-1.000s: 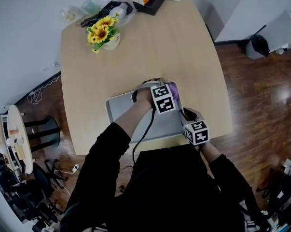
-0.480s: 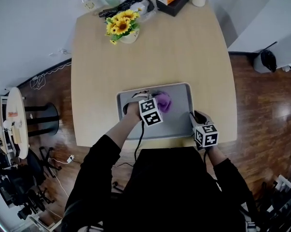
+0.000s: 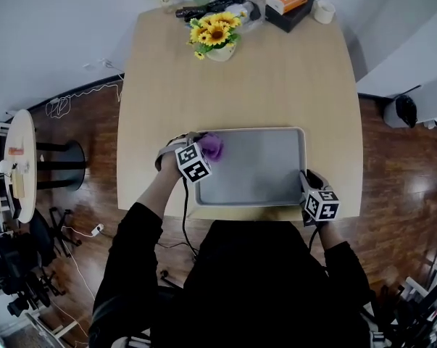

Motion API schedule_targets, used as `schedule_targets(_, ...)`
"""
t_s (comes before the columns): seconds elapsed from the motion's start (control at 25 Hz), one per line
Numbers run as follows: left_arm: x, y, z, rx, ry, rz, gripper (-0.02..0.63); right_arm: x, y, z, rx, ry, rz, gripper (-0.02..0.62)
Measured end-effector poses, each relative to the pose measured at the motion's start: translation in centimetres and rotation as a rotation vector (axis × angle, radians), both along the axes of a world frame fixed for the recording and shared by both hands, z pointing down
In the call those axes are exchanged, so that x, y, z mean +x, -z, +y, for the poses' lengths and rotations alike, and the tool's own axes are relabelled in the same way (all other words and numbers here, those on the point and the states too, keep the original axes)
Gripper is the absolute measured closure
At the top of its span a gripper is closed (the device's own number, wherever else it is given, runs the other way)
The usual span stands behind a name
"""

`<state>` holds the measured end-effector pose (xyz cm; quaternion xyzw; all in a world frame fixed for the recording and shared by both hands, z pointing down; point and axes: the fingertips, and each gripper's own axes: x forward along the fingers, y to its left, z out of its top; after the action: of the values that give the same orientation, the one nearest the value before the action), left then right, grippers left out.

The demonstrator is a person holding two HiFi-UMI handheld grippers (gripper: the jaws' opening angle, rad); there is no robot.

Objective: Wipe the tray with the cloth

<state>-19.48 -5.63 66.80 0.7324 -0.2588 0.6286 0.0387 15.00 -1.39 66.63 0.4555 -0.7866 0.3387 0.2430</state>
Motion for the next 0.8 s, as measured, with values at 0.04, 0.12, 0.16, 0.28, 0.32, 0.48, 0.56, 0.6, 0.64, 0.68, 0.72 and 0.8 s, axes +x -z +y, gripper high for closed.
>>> schedule_targets(0.04, 0.2, -0.1, 0.3, 0.006, -0.017, -0.013, 0.526, 0.0, 0.0, 0.1, -0.002, -0.006, 0.007, 0.509)
schedule_targets(0.12, 1.1, -0.2, 1.2, 0.006, -0.040, -0.012, 0.528, -0.1, 0.0, 0.1, -0.006, -0.015, 0.019, 0.511)
schedule_targets(0.16, 1.8, -0.2, 2.0, 0.002, -0.043, 0.008, 0.527, -0.1, 0.0, 0.1, -0.007, -0.020, 0.023, 0.511)
schedule_targets(0.28, 2.9, -0.3, 4.8, 0.023, -0.036, 0.048, 0.531, -0.2, 0.1, 0.0, -0.003, -0.040, 0.029, 0.511)
schedule_targets(0.32, 2.8, -0.4, 5.8, 0.028, -0.041, 0.045, 0.531, -0.3, 0.1, 0.0, -0.001, -0.047, 0.030, 0.512)
schedule_targets(0.48, 2.7, -0.5, 11.4, -0.053, -0.044, 0.095, 0.531, -0.2, 0.1, 0.1, 0.002, -0.064, 0.026, 0.512)
schedule_targets(0.56, 3.5, -0.5, 15.0, -0.103, -0.071, 0.133, 0.529, 0.0, 0.1, 0.1, 0.006, -0.071, 0.021, 0.512)
schedule_targets(0.6, 3.7, -0.5, 16.5, -0.121, -0.084, 0.144, 0.529, 0.0, 0.1, 0.1, 0.008, -0.074, 0.018, 0.512)
schedule_targets(0.64, 4.0, -0.5, 17.5, -0.134, -0.089, 0.149, 0.528, 0.0, 0.1, 0.1, 0.011, -0.077, 0.015, 0.512)
schedule_targets(0.68, 4.2, -0.5, 18.2, -0.145, -0.085, 0.152, 0.528, -0.1, 0.2, 0.1, 0.012, -0.079, 0.013, 0.512)
schedule_targets(0.72, 4.5, -0.4, 18.4, -0.156, -0.075, 0.157, 0.528, -0.1, 0.2, 0.1, 0.012, -0.081, 0.012, 0.512)
schedule_targets(0.8, 6.3, -0.2, 18.3, -0.174, -0.077, 0.176, 0.528, -0.1, 0.3, 0.2, 0.014, -0.078, 0.013, 0.512)
